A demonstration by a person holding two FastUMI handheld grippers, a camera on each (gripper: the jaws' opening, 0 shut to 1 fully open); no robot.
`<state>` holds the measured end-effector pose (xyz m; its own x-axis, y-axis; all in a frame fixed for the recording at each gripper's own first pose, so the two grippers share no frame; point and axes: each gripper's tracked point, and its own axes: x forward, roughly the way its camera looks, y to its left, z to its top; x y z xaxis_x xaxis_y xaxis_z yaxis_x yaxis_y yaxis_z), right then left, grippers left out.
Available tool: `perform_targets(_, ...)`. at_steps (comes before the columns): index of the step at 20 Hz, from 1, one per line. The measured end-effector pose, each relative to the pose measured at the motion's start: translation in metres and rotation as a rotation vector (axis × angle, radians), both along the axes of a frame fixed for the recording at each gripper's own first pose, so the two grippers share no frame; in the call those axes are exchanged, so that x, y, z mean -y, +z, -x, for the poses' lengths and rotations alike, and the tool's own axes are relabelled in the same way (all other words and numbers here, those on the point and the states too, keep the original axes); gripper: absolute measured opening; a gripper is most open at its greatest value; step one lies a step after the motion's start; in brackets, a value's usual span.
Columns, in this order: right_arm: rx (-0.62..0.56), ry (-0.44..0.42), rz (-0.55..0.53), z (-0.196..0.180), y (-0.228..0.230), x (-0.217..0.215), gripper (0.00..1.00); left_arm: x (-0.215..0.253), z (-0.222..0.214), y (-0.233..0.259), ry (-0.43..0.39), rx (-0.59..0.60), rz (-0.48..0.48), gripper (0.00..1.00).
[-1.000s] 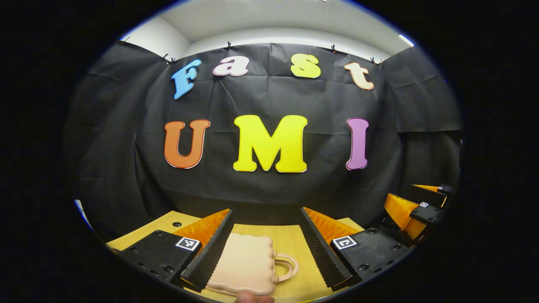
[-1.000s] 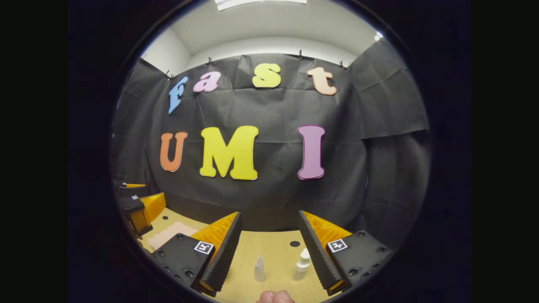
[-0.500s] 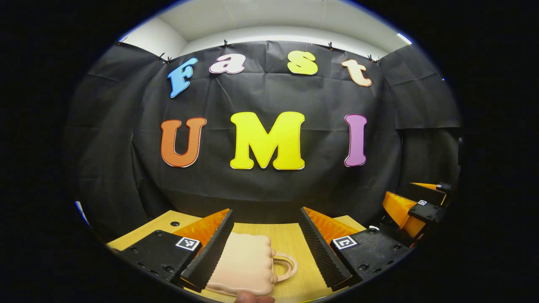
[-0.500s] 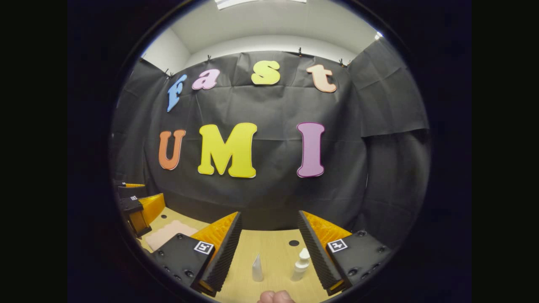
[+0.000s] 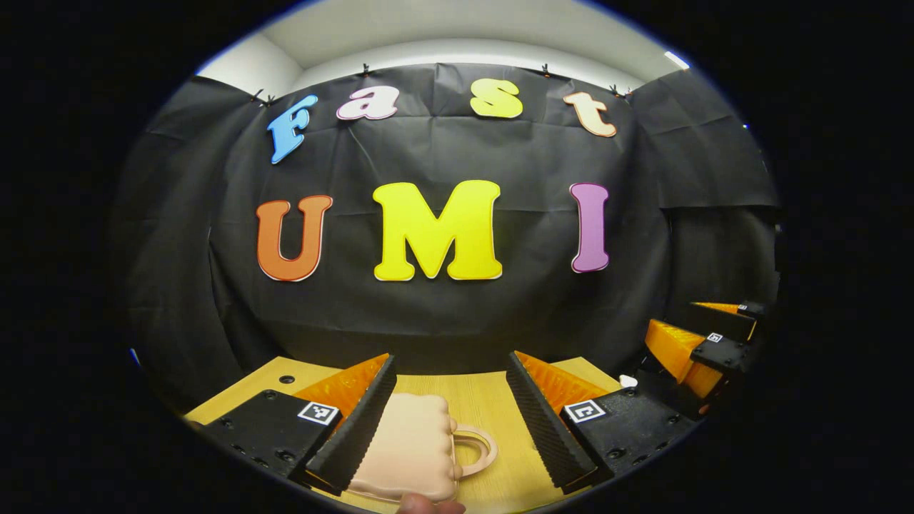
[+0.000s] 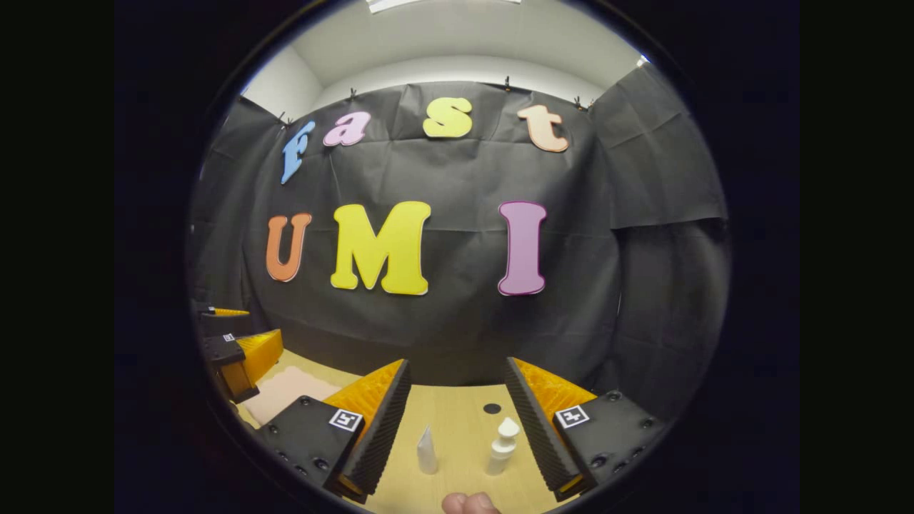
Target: First open the suitcase, pack the skin care products into it, and then close the suitcase.
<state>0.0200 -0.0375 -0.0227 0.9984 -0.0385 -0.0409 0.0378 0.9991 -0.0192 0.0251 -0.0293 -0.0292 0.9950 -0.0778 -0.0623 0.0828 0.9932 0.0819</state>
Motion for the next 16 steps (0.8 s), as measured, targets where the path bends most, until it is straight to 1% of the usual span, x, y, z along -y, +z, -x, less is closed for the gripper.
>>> perform_targets(1,-0.007,-0.012,0.001,0.000,-0.003,0.007,0.81,0.006,-0.004,-0.007,-0.031,-0.015,-0.038,0.98)
perform_targets(3,-0.027,-0.045,0.005,0.002,-0.010,0.024,0.79,0.013,-0.005,-0.027,-0.083,-0.058,-0.115,0.99)
perform_targets(5,-0.041,-0.067,0.004,0.004,-0.016,0.037,0.79,0.022,-0.007,-0.049,-0.150,-0.108,-0.200,0.99)
perform_targets(8,-0.069,-0.108,0.004,0.011,-0.029,0.062,0.79,0.041,-0.004,-0.084,-0.232,-0.181,-0.300,0.99)
perform_targets(10,-0.098,-0.132,0.019,0.015,-0.041,0.079,0.79,0.046,-0.002,-0.113,-0.255,-0.240,-0.394,0.98)
perform_targets(12,-0.128,-0.158,0.038,0.022,-0.052,0.098,0.79,0.045,-0.009,-0.154,-0.270,-0.336,-0.519,0.97)
perform_targets(14,-0.145,-0.182,0.044,0.027,-0.058,0.115,0.79,0.041,-0.011,-0.184,-0.282,-0.393,-0.658,0.96)
perform_targets(15,-0.149,-0.194,0.040,0.029,-0.061,0.122,0.79,0.038,-0.012,-0.197,-0.289,-0.406,-0.730,0.94)
perform_targets(16,-0.152,-0.206,0.033,0.030,-0.062,0.127,0.79,0.039,-0.013,-0.209,-0.300,-0.417,-0.779,0.94)
